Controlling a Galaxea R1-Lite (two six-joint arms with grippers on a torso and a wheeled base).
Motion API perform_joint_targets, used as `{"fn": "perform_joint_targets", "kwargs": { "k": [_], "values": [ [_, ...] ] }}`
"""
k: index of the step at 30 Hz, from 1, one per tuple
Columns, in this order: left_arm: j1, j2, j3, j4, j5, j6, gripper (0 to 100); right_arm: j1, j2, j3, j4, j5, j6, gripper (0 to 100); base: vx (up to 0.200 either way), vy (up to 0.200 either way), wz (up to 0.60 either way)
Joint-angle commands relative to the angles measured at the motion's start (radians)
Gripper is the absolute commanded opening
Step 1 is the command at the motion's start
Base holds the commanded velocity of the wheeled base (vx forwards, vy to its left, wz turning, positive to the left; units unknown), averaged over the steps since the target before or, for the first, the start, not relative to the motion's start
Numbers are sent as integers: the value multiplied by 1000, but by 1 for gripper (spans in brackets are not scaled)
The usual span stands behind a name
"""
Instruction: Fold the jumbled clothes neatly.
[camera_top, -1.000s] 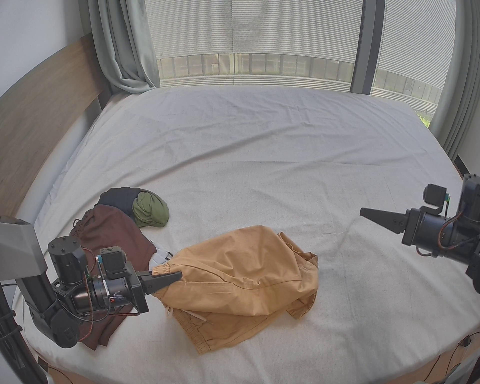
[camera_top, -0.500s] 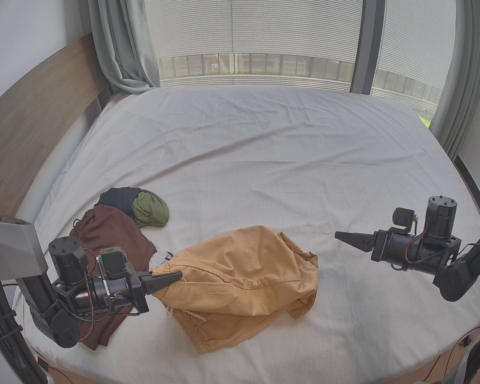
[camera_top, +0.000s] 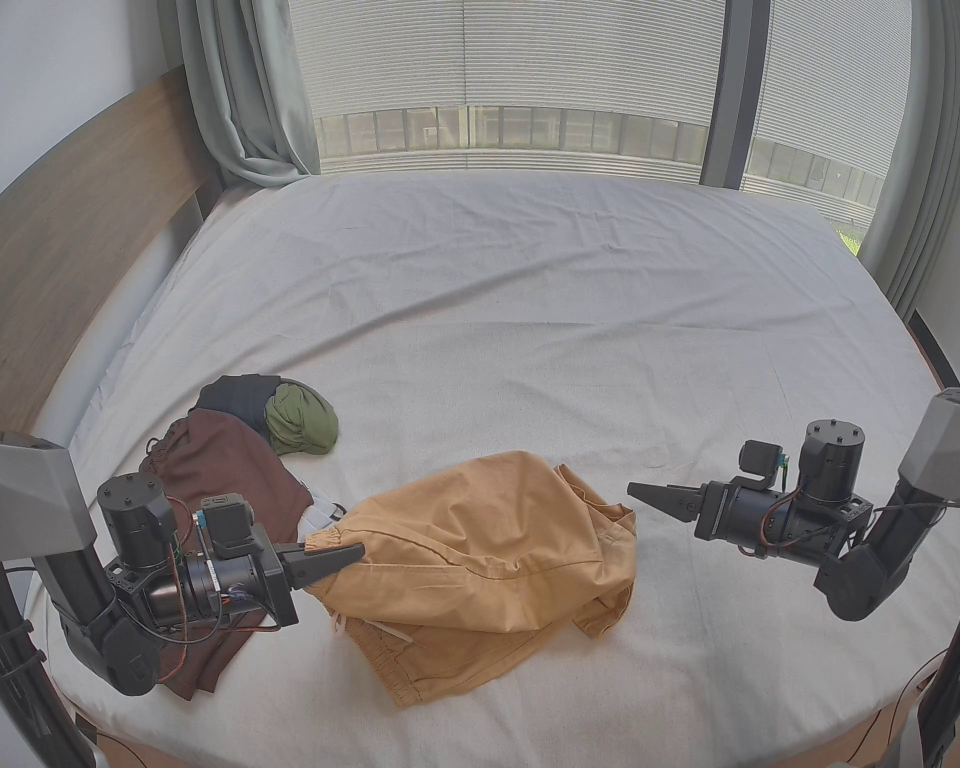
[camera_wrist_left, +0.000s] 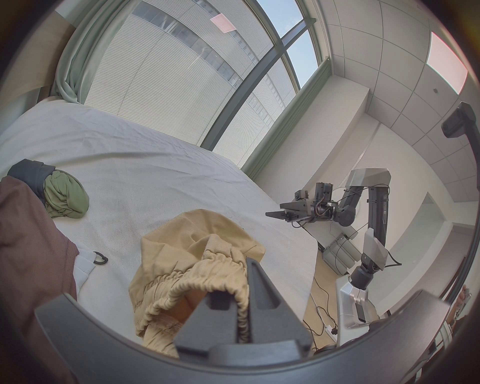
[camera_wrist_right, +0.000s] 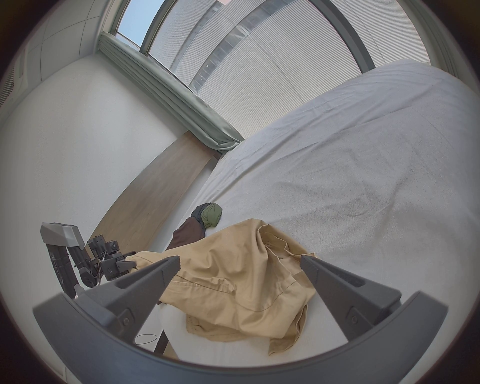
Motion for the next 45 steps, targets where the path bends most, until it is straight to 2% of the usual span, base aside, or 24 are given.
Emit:
{"fn": "perform_joint_targets", "kwargs": {
  "k": [1,11,23,24,31,37,40,42,43,45],
  "values": [
    [0,1,1,-1,0,-1,0,3,162,-10,-89,-1,39,100,0,0,0],
    [0,3,0,-1,0,-2,0,8,323,-59,-152,-2,51,100,0,0,0],
    [-1,3,1,-1,0,-2,0,26,357,-59,-214,-2,74,100,0,0,0],
    [-1,3,1,-1,0,-2,0,28,357,-57,-214,-2,74,0,0,0,0],
    [0,4,1,-1,0,-2,0,26,343,-42,-215,-5,70,0,0,0,0],
    [5,4,-7,-1,0,-1,0,17,292,-7,-214,-34,42,0,0,0,0],
    [48,17,-42,-1,0,-7,0,-21,208,88,-209,-30,-18,0,0,0,0],
    [48,18,-43,-1,0,-7,0,-23,205,91,-209,-30,-21,0,0,0,0],
    [73,37,-68,-1,0,-7,0,-47,169,147,-203,-28,-72,0,0,0,0],
    [79,38,-71,-1,0,-8,0,-58,166,180,-204,-28,-84,0,0,0,0]
  ]
}}
